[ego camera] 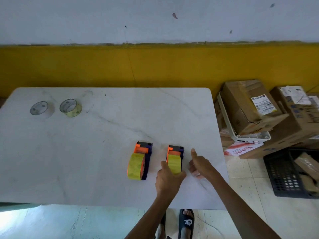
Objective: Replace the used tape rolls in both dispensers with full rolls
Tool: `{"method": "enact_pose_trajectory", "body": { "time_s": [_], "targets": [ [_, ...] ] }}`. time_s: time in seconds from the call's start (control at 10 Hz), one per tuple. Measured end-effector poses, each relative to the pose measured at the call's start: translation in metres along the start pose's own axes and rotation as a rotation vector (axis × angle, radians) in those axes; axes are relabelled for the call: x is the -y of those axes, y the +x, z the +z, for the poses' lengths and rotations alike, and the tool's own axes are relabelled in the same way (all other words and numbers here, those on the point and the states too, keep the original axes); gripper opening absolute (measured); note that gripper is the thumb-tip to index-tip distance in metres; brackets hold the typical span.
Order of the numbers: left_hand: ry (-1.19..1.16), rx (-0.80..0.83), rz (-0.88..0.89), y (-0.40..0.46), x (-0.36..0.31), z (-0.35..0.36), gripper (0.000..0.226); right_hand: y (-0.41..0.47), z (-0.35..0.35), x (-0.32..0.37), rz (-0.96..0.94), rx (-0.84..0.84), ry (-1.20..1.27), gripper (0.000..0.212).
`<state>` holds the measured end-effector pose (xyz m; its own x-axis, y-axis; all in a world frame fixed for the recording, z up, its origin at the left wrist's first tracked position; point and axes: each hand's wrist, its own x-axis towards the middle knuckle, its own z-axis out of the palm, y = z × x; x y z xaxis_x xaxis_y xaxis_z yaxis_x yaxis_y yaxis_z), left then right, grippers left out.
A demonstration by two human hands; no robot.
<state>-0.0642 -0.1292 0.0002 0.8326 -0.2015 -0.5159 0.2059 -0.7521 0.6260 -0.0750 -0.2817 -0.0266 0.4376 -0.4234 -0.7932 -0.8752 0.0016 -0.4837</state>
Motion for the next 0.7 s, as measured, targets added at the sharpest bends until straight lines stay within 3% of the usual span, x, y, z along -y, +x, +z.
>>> {"method": "enact_pose_trajectory", "body": {
  "time_s": [0.3, 0.5, 0.6, 0.7],
  "targets": [
    [-0.005, 0.028, 0.002, -0.006, 0.000, -0.007, 0.052, -0.038, -0.001, 0.014, -0.163, -0.033, -0.080, 0.056],
    [-0.099, 0.089, 0.034, -0.012, 0.003, -0.018, 0.086, -0.064, -0.003, 0.027, -0.220, -0.147, -0.103, 0.047],
    [-0.149, 0.031, 0.079, -0.002, -0.002, -0.033, 0.083, -0.084, -0.008, 0.040, -0.309, -0.201, -0.161, 0.046],
    [-0.180, -0.050, 0.167, 0.011, -0.023, -0.075, 0.054, -0.112, -0.013, 0.057, -0.411, -0.231, -0.213, 0.042]
  ]
}}
